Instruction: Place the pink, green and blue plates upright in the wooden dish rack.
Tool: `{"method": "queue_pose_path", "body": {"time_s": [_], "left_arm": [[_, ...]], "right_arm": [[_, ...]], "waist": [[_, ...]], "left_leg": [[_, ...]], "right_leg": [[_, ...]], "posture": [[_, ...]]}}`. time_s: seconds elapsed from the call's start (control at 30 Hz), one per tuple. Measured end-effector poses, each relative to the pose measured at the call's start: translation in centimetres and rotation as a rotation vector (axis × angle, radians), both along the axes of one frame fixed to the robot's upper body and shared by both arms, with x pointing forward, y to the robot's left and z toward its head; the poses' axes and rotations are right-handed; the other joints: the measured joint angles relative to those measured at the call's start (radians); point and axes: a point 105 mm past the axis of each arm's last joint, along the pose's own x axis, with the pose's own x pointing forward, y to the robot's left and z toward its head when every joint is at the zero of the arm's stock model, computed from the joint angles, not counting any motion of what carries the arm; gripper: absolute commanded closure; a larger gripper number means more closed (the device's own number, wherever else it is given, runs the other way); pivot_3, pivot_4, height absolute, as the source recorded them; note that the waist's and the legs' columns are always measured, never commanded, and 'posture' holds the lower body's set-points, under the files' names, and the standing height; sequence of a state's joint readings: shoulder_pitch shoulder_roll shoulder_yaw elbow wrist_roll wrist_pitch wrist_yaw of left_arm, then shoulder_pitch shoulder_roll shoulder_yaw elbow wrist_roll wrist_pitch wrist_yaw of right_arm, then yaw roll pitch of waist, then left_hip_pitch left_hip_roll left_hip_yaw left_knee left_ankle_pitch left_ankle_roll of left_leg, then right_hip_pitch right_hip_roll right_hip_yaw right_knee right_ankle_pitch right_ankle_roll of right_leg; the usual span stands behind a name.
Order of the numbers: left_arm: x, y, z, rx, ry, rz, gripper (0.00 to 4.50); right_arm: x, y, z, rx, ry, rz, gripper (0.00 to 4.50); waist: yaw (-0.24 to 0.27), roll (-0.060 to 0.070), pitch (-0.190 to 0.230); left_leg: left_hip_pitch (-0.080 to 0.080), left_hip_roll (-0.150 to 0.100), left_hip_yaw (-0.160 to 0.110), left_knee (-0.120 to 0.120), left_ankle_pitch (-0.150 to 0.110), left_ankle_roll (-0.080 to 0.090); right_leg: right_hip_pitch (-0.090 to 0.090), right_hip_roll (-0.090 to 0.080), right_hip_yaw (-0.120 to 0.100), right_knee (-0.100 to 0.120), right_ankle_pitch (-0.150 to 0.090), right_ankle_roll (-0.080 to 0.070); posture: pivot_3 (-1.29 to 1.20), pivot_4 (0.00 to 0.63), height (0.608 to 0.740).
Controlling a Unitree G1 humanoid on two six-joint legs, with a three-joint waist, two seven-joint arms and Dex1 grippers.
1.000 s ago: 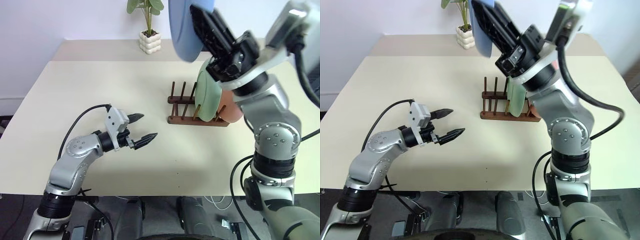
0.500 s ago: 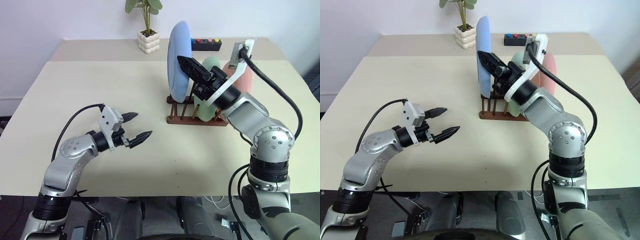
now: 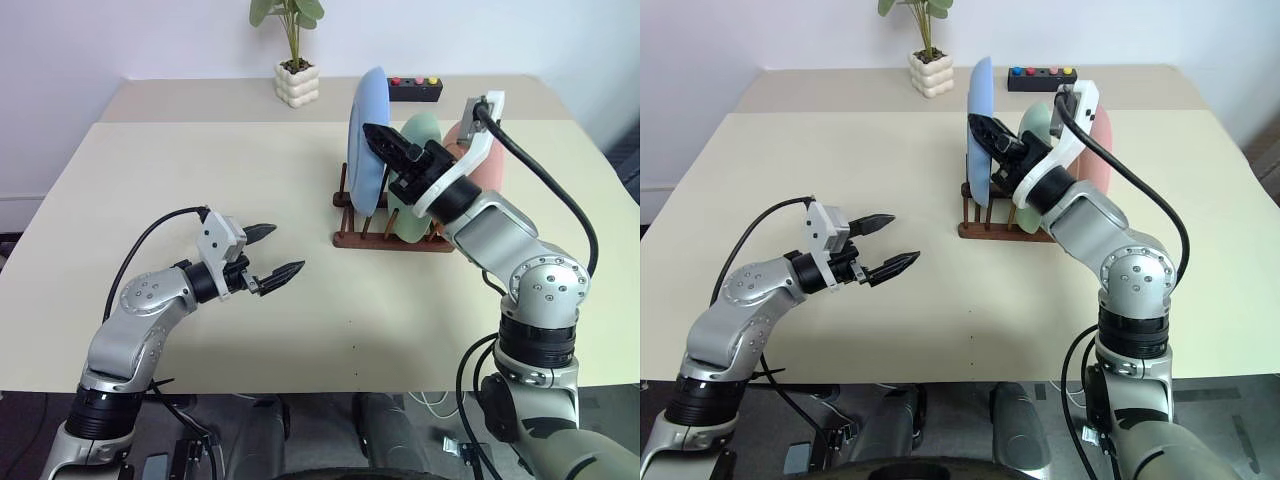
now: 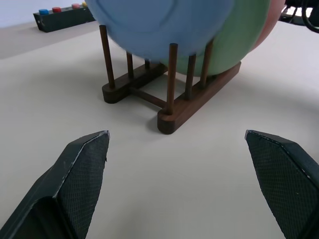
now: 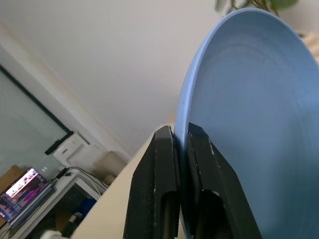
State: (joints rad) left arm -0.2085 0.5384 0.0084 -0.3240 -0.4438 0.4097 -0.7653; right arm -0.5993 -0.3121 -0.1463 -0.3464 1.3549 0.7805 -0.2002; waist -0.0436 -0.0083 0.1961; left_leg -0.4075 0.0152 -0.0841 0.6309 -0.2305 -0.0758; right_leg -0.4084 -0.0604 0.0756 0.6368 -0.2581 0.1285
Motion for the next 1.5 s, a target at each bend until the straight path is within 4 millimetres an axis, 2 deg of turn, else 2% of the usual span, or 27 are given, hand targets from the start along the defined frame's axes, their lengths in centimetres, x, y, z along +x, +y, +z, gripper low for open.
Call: {"method": "queue_pose_path", "body": {"time_s": [0.13, 0.23, 0.4, 0.8, 1.0, 1.13, 1.23, 1.27, 1.33, 1.4, 1.5], "left_arm": [[0.0, 0.0, 0.1, 0.0, -0.002, 0.0, 0.0], [0.0, 0.0, 0.1, 0.0, -0.002, 0.0, 0.0], [0.0, 0.0, 0.1, 0.0, -0.002, -0.001, 0.0], [0.1, -0.1, 0.1, -0.002, -0.002, -0.002, 0.0], [0.2, -0.3, 0.3, -0.009, -0.01, -0.007, 0.0], [0.2, -0.3, 0.3, -0.012, -0.01, -0.007, 0.0], [0.2, -0.5, 0.3, -0.017, -0.009, -0.008, 0.0], [0.2, -0.6, 0.3, -0.019, -0.009, -0.014, 0.0], [0.2, -0.6, 0.0, -0.019, -0.003, -0.011, 0.0], [0.3, -0.3, -0.4, -0.02, 0.012, 0.0, 0.0], [0.6, 0.0, -0.9, -0.02, 0.021, 0.016, 0.0]], "right_arm": [[0.1, -0.1, -0.1, 0.0, 0.013, -0.012, 4.48], [0.1, -0.1, -0.2, 0.0, 0.015, -0.015, 3.46], [0.1, -0.2, -0.2, -0.002, 0.014, -0.016, 1.03], [0.4, -1.0, 0.2, -0.085, -0.053, -0.057, 1.03], [-0.9, -0.7, 3.4, -0.253, -0.283, -0.032, 1.03], [-1.9, -1.0, 4.5, -0.387, -0.445, -0.02, 1.03], [-3.4, -3.2, 6.2, -0.494, -0.616, -0.034, 1.03], [-3.9, -4.8, 6.2, -0.542, -0.648, -0.059, 1.03], [-4.2, -8.7, 5.0, -0.64, -0.624, -0.123, 1.03], [-4.7, -13.0, 2.8, -0.687, -0.522, -0.161, 1.03], [-6.8, -17.0, -0.4, -0.704, -0.393, -0.147, 1.03]], "waist": [[0.0, 0.0, 0.0], [0.0, 0.0, 0.0], [0.0, 0.0, 0.0], [0.0, 0.0, 0.0], [0.0, 0.0, 0.0], [0.002, 0.001, 0.001], [0.01, 0.0, 0.0], [0.017, -0.001, 0.0], [0.031, -0.002, 0.0], [0.036, -0.002, 0.0], [0.032, -0.002, 0.0]], "left_leg": [[0.0, 0.0, 0.0, 0.0, 0.0, 0.0], [0.0, 0.0, 0.0, 0.0, 0.0, 0.0], [0.0, 0.0, 0.0, 0.0, 0.0, 0.0], [0.0, 0.0, 0.0, -0.001, 0.0, 0.0], [-0.001, 0.0, 0.0, -0.001, 0.0, 0.0], [-0.001, 0.0, 0.001, -0.001, 0.0, 0.0], [-0.002, 0.0, 0.001, -0.001, 0.0, 0.0], [-0.002, 0.0, 0.001, -0.001, 0.0, 0.0], [-0.002, 0.0, 0.001, 0.0, -0.001, 0.001], [-0.002, 0.0, 0.002, 0.0, -0.001, 0.001], [0.0, 0.0, 0.002, 0.0, -0.001, 0.001]], "right_leg": [[0.0, 0.0, 0.0, 0.0, 0.0, 0.0], [0.0, 0.0, 0.0, 0.0, 0.0, 0.0], [0.0, 0.0, 0.0, -0.001, 0.0, 0.0], [0.0, 0.0, 0.0, -0.001, -0.001, -0.002], [-0.001, 0.0, 0.0, -0.002, -0.001, -0.002], [-0.001, 0.0, 0.0, -0.003, -0.001, -0.001], [0.0, 0.0, 0.0, -0.006, -0.001, -0.001], [0.001, 0.0, 0.0, -0.007, -0.001, -0.001], [0.002, -0.001, 0.0, -0.008, -0.001, -0.001], [0.002, -0.001, 0.0, -0.008, -0.001, -0.002], [0.003, 0.0, 0.0, -0.007, -0.001, -0.002]], "posture": [[0.0, 0.15, 0.73], [0.0, 0.15, 0.73], [0.0, 0.15, 0.73], [0.0, 0.15, 0.73], [0.0, 0.15, 0.73], [0.0, 0.15, 0.73], [0.0, 0.15, 0.73], [0.0, 0.15, 0.73], [0.0, 0.15, 0.73], [0.0, 0.15, 0.73], [0.0, 0.15, 0.73]]}}
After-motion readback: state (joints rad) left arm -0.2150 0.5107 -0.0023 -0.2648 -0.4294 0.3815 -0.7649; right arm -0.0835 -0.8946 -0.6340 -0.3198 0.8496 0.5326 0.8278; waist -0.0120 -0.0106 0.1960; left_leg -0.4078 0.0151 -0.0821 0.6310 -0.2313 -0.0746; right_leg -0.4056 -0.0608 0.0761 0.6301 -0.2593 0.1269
